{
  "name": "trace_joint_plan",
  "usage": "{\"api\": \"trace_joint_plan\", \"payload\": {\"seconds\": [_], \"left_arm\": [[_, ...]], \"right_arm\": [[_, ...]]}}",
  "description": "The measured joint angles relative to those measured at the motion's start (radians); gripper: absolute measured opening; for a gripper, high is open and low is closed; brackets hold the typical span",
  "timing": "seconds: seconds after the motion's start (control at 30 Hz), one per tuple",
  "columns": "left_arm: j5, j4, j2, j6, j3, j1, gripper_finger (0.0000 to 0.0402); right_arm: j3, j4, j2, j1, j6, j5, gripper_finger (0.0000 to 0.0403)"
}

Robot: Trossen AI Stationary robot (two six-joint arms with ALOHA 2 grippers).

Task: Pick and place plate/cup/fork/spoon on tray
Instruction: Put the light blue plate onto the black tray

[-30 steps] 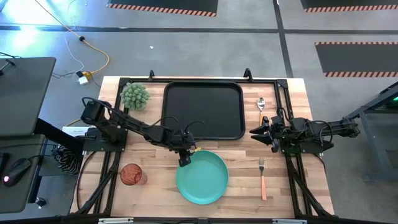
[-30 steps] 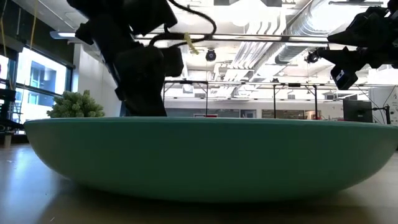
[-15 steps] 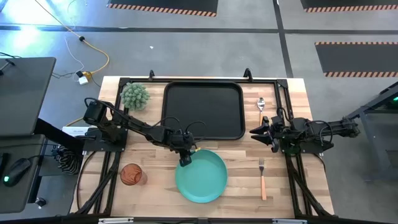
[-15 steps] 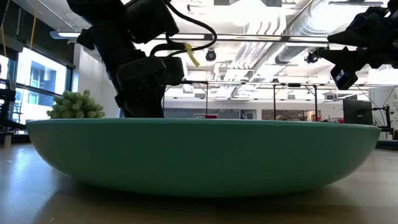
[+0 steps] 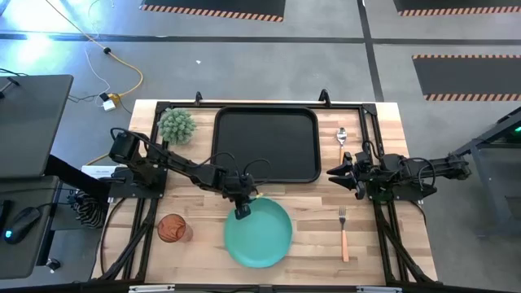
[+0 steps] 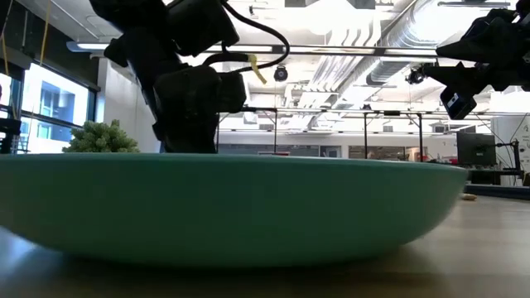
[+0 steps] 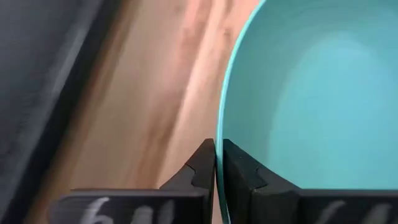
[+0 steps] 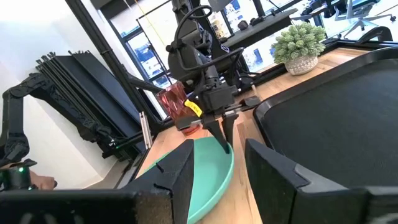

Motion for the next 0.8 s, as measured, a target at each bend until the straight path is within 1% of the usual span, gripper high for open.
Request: {"api": "trace_joint_plan", "payload": {"seconds": [0.1, 0.27, 0.4, 0.63, 0.8], "left_arm": [[0.035, 0.044, 0.0, -0.008, 0.0, 0.001, 0.0006], [0.031, 0.092, -0.013, -0.044, -0.002, 0.012, 0.0004], [0.025, 0.094, -0.029, -0.052, 0.011, 0.033, 0.0003], [0.019, 0.088, -0.028, -0.045, 0.097, 0.084, 0.0002], [0.009, 0.036, -0.028, 0.0, 0.181, 0.151, 0.0002]], "right_arm": [[0.0, 0.0, 0.0, 0.0, 0.0, 0.0, 0.0135], [0.0, 0.0, 0.0, 0.0, 0.0, 0.0, 0.0135], [0.0, 0.0, 0.0, 0.0, 0.0, 0.0, 0.0135], [0.0, 0.0, 0.006, 0.0, 0.0, 0.0, 0.0135], [0.0, 0.0, 0.006, 0.0, 0.0, 0.0, 0.0135]]}}
